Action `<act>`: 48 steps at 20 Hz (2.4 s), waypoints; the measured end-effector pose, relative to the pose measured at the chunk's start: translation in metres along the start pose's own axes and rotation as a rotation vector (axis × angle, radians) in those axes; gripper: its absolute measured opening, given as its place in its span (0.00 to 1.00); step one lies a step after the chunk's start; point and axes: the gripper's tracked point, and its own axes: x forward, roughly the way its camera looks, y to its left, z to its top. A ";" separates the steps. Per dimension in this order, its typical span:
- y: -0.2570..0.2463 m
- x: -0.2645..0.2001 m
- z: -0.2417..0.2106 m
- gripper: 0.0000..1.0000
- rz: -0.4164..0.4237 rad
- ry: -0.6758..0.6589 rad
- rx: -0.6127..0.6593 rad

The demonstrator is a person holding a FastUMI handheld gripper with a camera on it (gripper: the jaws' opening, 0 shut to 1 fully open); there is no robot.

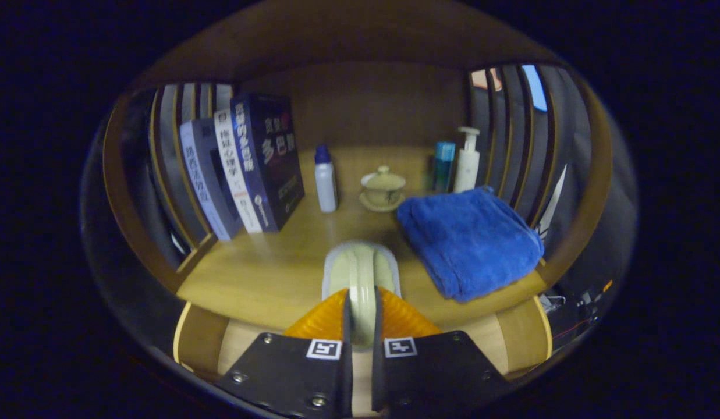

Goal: Pull open the drawer, take out the items inside it, and place them on the countertop above the cabinet.

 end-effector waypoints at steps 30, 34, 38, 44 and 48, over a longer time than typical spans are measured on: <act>0.016 -0.067 0.032 0.99 -0.038 -0.354 -0.217; 0.021 -0.125 0.020 0.99 -0.022 -0.369 -0.212; 0.024 -0.181 0.003 0.99 -0.017 -0.405 -0.182; 0.009 -0.241 -0.051 0.99 0.005 -0.413 -0.041; -0.010 -0.256 -0.089 0.99 -0.016 -0.444 -0.045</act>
